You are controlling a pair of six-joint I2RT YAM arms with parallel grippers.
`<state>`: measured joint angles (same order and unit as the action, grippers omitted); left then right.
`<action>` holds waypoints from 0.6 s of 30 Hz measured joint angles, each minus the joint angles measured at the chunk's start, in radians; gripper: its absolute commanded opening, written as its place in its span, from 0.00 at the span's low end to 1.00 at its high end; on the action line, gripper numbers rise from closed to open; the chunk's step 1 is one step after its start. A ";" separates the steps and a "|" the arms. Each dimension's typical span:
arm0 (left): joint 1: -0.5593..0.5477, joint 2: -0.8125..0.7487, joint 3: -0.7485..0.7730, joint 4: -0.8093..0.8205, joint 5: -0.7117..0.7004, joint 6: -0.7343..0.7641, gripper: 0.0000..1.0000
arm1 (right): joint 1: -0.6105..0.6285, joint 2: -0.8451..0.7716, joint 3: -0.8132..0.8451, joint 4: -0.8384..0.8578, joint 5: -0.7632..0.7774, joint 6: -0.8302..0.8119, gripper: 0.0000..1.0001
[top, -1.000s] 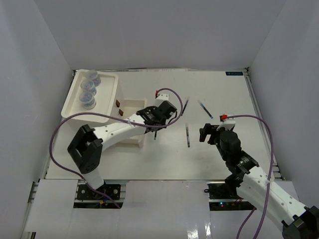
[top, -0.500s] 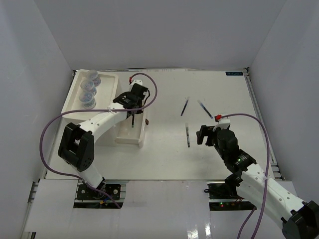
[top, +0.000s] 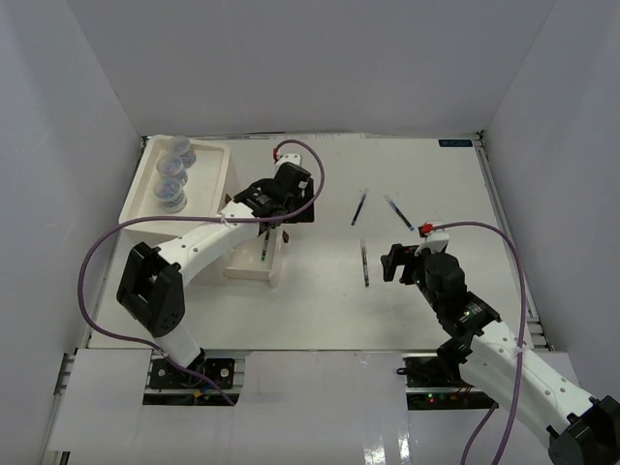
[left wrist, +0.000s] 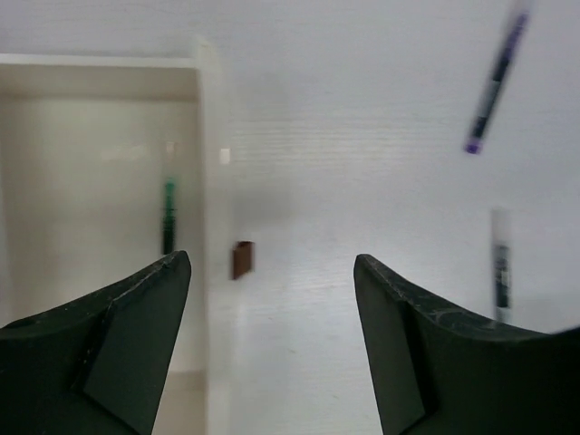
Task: Sort the stationery into containers
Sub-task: Place the pen in the drawer, then pick up the pen from the center of the board.
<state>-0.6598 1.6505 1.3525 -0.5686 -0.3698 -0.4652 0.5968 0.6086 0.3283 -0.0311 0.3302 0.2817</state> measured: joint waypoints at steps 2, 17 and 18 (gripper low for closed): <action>-0.067 0.010 0.032 -0.003 0.008 -0.042 0.83 | 0.000 -0.014 0.000 -0.006 -0.005 0.002 0.90; -0.365 0.454 0.318 0.009 -0.048 -0.272 0.66 | 0.000 -0.142 0.001 -0.094 -0.023 0.043 0.90; -0.372 0.474 0.327 0.008 -0.053 -0.278 0.66 | 0.000 -0.150 0.000 -0.099 -0.023 0.047 0.90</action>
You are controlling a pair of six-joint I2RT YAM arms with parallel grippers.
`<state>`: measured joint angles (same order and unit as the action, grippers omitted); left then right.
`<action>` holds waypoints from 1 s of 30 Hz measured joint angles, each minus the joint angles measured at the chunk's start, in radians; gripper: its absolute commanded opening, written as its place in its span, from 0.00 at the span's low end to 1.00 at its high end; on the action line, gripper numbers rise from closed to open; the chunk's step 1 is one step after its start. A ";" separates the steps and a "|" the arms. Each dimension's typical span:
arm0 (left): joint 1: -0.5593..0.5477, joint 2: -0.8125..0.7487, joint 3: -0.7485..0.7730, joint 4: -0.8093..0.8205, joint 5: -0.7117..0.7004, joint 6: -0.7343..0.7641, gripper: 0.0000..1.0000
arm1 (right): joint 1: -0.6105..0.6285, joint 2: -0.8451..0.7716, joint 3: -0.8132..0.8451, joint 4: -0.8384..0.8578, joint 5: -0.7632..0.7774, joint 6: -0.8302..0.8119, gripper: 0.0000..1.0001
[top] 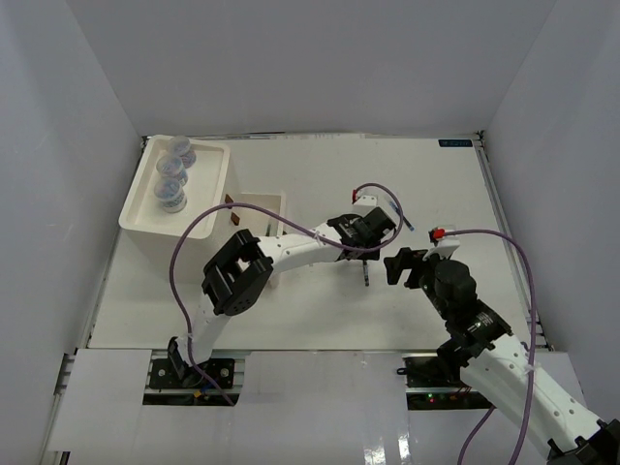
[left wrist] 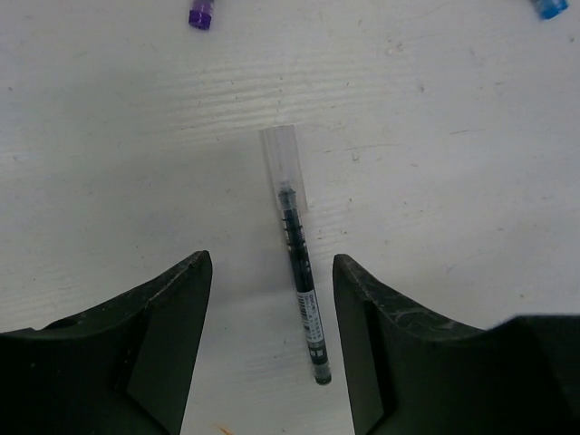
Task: Sort the stationery into containers
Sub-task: Pick up the pen from the center of the board.
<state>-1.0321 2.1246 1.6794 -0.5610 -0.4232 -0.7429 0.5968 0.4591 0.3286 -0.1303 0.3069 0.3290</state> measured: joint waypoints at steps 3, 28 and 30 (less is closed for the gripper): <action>-0.011 0.048 0.030 -0.007 -0.016 -0.010 0.63 | 0.000 -0.020 -0.007 -0.003 -0.003 0.006 0.90; -0.011 -0.127 -0.185 -0.015 -0.133 0.111 0.05 | 0.000 -0.048 -0.032 -0.040 0.005 0.009 0.90; 0.017 -0.216 -0.213 -0.016 -0.146 0.166 0.05 | 0.000 -0.045 -0.032 -0.040 0.005 0.008 0.90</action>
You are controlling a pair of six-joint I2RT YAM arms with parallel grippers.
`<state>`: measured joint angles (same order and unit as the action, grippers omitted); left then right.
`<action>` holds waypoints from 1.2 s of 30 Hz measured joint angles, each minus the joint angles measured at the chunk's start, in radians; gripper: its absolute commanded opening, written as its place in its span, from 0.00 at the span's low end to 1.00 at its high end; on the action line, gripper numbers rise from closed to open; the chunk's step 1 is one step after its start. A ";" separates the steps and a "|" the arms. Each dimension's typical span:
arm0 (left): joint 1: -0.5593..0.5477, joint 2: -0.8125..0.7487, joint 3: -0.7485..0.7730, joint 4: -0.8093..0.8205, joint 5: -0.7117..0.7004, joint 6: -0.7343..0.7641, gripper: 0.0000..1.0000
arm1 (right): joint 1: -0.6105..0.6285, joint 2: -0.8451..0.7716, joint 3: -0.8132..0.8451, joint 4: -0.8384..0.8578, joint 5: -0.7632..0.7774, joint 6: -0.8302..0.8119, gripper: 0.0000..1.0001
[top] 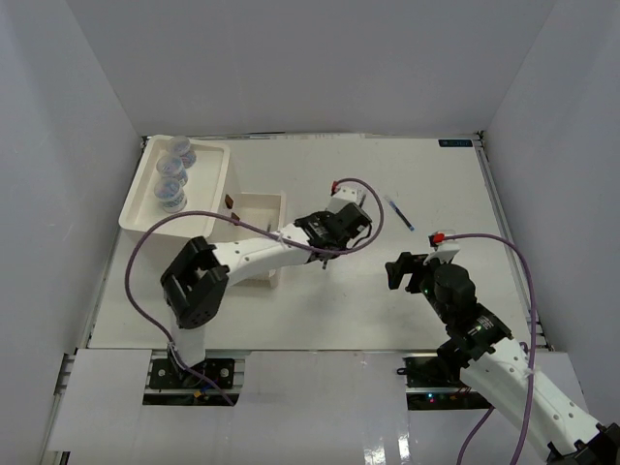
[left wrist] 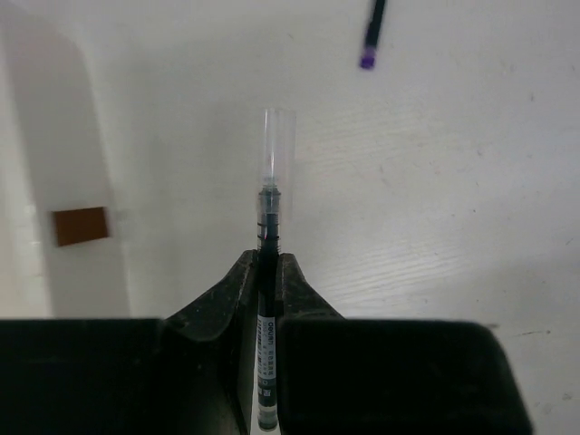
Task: Sort the stationery into containers
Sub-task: Pick up the pen from the center of the board, then place the pen in the drawer, then pick up the pen from the center of the board.
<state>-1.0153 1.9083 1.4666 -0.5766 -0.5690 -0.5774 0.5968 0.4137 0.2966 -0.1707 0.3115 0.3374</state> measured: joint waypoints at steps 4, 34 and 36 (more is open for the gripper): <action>0.105 -0.196 -0.061 0.013 -0.010 0.102 0.06 | 0.000 0.023 0.000 0.001 0.000 -0.001 0.90; 0.515 -0.327 -0.281 0.056 0.304 0.349 0.67 | -0.290 0.962 0.568 -0.037 -0.151 -0.216 0.96; 0.515 -0.341 -0.287 0.068 0.337 0.344 0.69 | -0.323 1.044 0.621 -0.039 -0.174 -0.246 0.97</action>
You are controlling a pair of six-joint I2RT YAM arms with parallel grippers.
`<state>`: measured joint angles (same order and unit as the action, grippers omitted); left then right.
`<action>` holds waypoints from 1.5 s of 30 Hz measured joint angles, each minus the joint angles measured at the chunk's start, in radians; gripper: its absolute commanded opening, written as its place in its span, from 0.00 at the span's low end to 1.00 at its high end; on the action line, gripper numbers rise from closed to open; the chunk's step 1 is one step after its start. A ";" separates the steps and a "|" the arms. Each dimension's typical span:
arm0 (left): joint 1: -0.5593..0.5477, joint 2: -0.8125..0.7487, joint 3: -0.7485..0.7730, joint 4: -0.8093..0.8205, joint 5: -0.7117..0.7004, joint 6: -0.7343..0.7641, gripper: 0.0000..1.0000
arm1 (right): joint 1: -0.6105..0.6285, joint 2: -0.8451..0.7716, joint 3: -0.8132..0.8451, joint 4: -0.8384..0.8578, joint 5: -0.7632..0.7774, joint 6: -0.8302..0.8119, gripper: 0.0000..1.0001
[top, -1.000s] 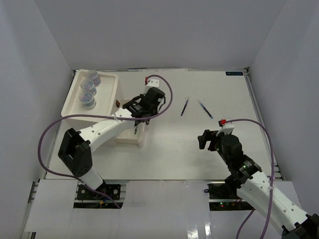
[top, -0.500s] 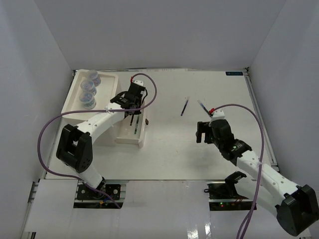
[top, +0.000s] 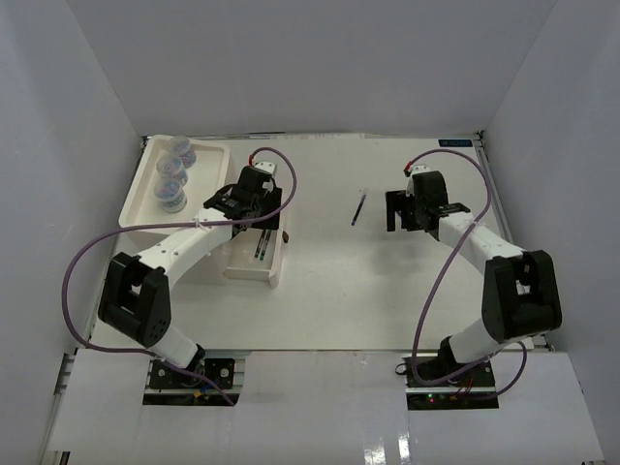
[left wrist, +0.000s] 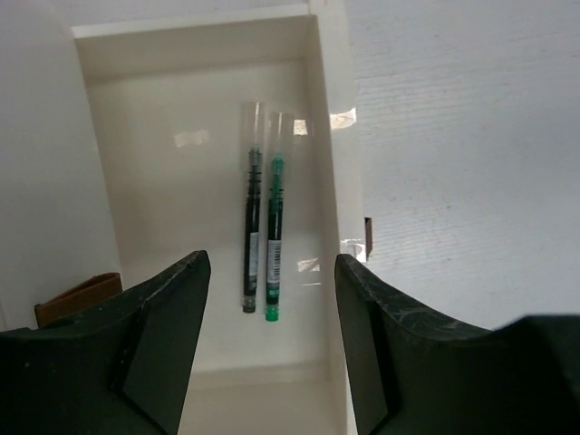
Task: Sort the stationery into containers
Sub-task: Pick up the pen from the center of the board.
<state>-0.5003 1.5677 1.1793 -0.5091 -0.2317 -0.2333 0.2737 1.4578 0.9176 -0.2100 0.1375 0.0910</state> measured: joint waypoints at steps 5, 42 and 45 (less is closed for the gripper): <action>0.000 -0.067 -0.025 0.024 0.070 -0.014 0.71 | -0.079 0.184 0.121 0.005 -0.072 -0.074 1.00; -0.065 -0.303 -0.130 0.142 0.304 -0.228 0.72 | -0.003 -0.045 -0.282 0.157 -0.209 -0.016 0.08; -0.115 -0.307 -0.138 0.166 0.315 -0.285 0.73 | 0.026 -0.127 -0.327 0.162 -0.216 0.039 0.08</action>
<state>-0.6151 1.2606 1.0416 -0.3435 0.0834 -0.5179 0.3000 1.3312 0.5907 -0.0483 -0.0784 0.1299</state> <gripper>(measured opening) 0.728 0.119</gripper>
